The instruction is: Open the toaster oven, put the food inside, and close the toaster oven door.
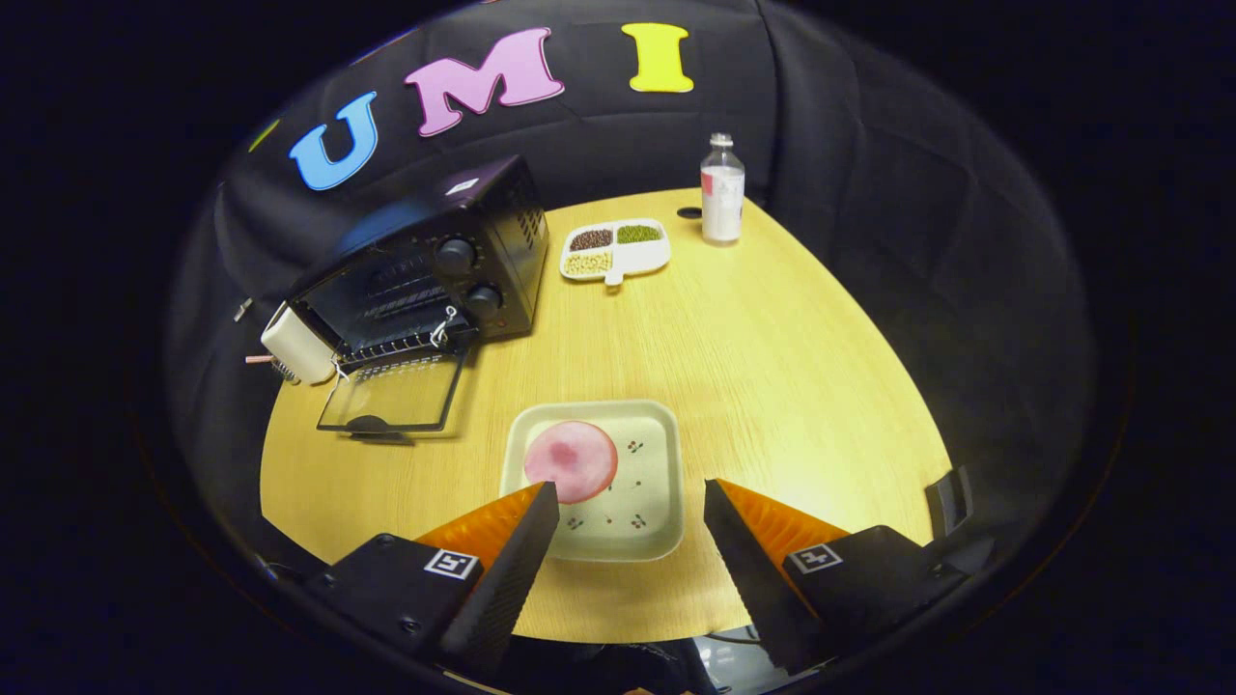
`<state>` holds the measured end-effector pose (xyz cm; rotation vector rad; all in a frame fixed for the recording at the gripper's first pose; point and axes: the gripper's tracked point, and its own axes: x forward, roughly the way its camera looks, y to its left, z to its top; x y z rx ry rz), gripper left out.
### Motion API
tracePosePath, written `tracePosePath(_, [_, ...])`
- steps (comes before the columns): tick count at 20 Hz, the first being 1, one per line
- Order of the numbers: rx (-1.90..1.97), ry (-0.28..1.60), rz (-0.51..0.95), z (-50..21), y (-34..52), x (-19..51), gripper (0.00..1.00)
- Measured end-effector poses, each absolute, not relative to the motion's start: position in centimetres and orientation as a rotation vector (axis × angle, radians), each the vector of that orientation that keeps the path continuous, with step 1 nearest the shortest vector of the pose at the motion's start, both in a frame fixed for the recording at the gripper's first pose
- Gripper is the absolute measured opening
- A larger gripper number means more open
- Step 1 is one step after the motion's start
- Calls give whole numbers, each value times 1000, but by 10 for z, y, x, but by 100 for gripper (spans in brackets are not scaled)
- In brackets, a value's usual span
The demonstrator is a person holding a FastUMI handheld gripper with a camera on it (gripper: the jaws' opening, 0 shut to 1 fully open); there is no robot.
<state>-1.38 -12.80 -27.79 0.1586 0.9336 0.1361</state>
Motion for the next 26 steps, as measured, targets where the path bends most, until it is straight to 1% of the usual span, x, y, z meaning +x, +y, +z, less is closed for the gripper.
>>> tracePosePath(5, [216,1067,220,-321,-124,-11,100])
tracePosePath(10, [225,1124,275,-342,-119,-5,99])
tracePosePath(12, [241,1149,274,-348,-117,-8,95])
tracePosePath(13, [246,1171,266,-353,-119,-12,91])
tracePosePath(14, [259,1157,254,-349,-121,-13,82])
tracePosePath(15, [260,1173,244,-355,-122,-13,79])
tracePosePath(18, [254,1185,199,-359,-132,-12,50])
tracePosePath(20, [258,1203,158,-363,-141,-10,27])
tracePosePath(21, [269,1217,151,-363,-141,-11,18])
tracePosePath(22, [269,1226,142,-363,-144,-10,13])
tracePosePath(26, [268,1224,145,-365,-140,-10,11])
